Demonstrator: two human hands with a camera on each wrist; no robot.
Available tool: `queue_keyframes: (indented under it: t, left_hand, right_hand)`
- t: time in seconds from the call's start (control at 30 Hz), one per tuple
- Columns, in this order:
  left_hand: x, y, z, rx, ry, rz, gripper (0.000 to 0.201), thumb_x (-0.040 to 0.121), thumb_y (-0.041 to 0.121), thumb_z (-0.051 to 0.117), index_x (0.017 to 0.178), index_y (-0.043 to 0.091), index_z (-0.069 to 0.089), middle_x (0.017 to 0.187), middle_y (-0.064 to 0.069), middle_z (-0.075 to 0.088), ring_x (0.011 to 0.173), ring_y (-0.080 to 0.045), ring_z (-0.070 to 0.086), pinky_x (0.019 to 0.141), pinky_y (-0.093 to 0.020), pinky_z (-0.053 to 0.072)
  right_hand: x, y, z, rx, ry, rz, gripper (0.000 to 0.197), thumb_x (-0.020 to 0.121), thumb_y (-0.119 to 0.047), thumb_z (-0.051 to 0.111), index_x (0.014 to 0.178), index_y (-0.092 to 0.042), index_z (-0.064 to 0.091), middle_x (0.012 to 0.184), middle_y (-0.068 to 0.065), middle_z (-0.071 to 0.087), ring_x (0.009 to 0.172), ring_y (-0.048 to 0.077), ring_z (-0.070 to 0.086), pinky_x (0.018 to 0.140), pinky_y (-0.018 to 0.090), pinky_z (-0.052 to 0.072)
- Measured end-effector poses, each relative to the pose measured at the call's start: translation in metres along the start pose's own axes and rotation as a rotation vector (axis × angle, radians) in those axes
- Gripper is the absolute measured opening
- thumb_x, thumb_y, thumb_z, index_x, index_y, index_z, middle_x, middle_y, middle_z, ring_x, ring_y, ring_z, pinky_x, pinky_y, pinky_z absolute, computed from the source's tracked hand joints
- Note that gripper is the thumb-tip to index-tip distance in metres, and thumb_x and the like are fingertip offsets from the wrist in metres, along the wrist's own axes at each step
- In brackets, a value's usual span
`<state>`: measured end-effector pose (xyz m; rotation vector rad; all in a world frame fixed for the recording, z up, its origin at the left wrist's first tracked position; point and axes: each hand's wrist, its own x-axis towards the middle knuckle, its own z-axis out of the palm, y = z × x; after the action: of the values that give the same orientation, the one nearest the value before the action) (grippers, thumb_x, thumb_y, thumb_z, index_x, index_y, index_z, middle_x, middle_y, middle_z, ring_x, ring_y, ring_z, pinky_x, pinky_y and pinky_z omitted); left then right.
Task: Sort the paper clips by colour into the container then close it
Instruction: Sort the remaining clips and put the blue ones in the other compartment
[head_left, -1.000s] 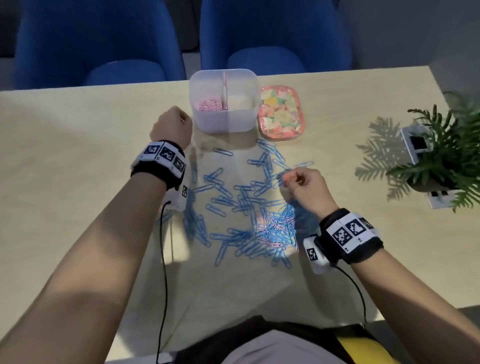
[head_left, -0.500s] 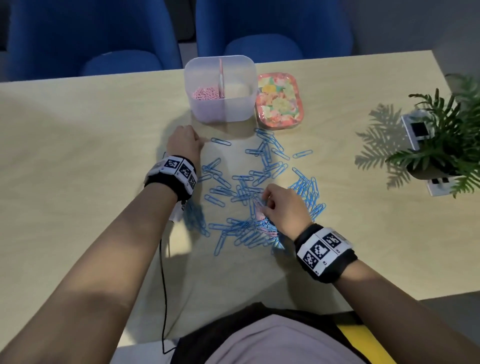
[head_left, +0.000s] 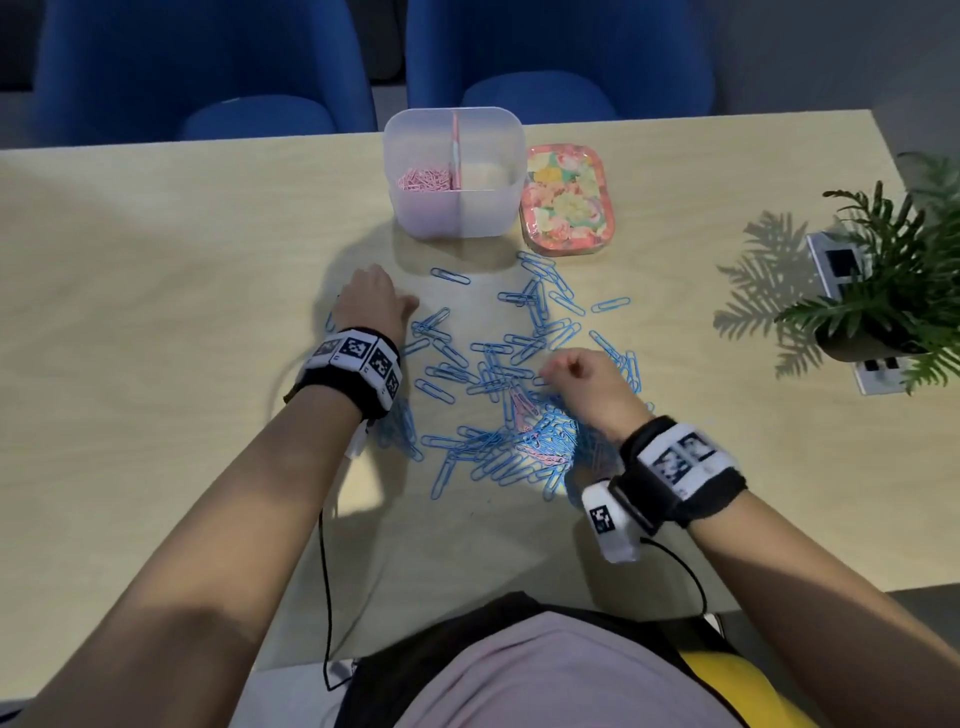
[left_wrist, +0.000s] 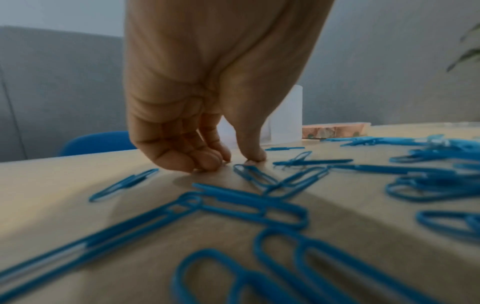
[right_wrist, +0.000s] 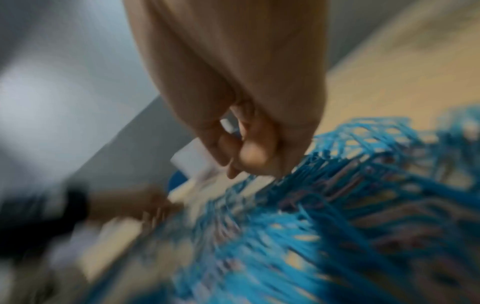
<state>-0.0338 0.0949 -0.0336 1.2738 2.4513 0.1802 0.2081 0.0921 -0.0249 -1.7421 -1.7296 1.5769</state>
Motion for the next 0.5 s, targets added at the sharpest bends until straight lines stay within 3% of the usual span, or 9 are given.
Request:
queue_keyframes:
  t: [0.07, 0.17, 0.3, 0.37, 0.43, 0.5]
  left_hand:
    - [-0.001, -0.001, 0.001, 0.076, 0.01, 0.023, 0.039, 0.091, 0.033, 0.053, 0.1, -0.004, 0.058, 0.111, -0.022, 0.055, 0.101, -0.04, 0.056, 0.082, -0.045, 0.046]
    - [-0.002, -0.001, 0.0, 0.122, 0.009, 0.069, 0.034, 0.093, 0.028, 0.048, 0.097, -0.004, 0.059, 0.11, -0.021, 0.056, 0.101, -0.038, 0.056, 0.082, -0.044, 0.045]
    - [-0.009, 0.002, 0.001, 0.173, 0.052, 0.106, 0.033, 0.094, 0.03, 0.046, 0.106, 0.001, 0.057, 0.114, -0.018, 0.056, 0.11, -0.035, 0.05, 0.091, -0.045, 0.038]
    - [-0.014, 0.006, 0.001, -0.017, 0.055, 0.19, 0.029, 0.094, 0.028, 0.049, 0.1, 0.001, 0.058, 0.104, -0.017, 0.061, 0.101, -0.032, 0.054, 0.087, -0.042, 0.039]
    - [-0.024, 0.01, 0.001, -0.393, -0.113, 0.247, 0.017, 0.093, 0.021, 0.054, 0.089, 0.005, 0.057, 0.086, -0.012, 0.064, 0.081, -0.026, 0.06, 0.078, -0.036, 0.046]
    - [-0.036, 0.016, 0.002, -0.694, -0.379, 0.251, 0.011, 0.092, 0.01, 0.053, 0.081, 0.011, 0.053, 0.074, -0.008, 0.063, 0.062, -0.011, 0.064, 0.07, -0.026, 0.053]
  right_hand:
    - [-0.008, 0.005, 0.01, -0.46, -0.011, -0.08, 0.017, 0.081, -0.028, 0.062, 0.078, -0.012, 0.06, 0.072, 0.0, 0.059, 0.068, 0.018, 0.052, 0.063, 0.028, 0.038]
    - [-0.014, 0.006, 0.017, -0.626, 0.033, -0.111, 0.017, 0.082, -0.034, 0.06, 0.083, -0.017, 0.058, 0.083, 0.002, 0.065, 0.081, 0.025, 0.056, 0.065, 0.03, 0.036]
    - [0.001, 0.014, 0.004, -0.336, 0.167, -0.079, 0.017, 0.083, -0.023, 0.062, 0.069, -0.016, 0.056, 0.066, 0.001, 0.057, 0.069, 0.025, 0.055, 0.066, 0.031, 0.042]
    - [0.008, 0.02, -0.009, -0.168, 0.236, -0.09, 0.025, 0.081, -0.018, 0.067, 0.062, -0.019, 0.051, 0.068, 0.009, 0.06, 0.066, 0.024, 0.055, 0.07, 0.037, 0.047]
    - [0.009, 0.024, -0.019, -0.074, 0.237, -0.072, 0.029, 0.081, -0.014, 0.067, 0.061, -0.023, 0.048, 0.079, 0.02, 0.065, 0.071, 0.029, 0.063, 0.073, 0.042, 0.051]
    - [0.006, 0.025, -0.025, 0.05, 0.151, -0.031, 0.022, 0.086, -0.006, 0.059, 0.071, -0.019, 0.05, 0.079, 0.021, 0.064, 0.056, 0.017, 0.063, 0.053, 0.029, 0.05]
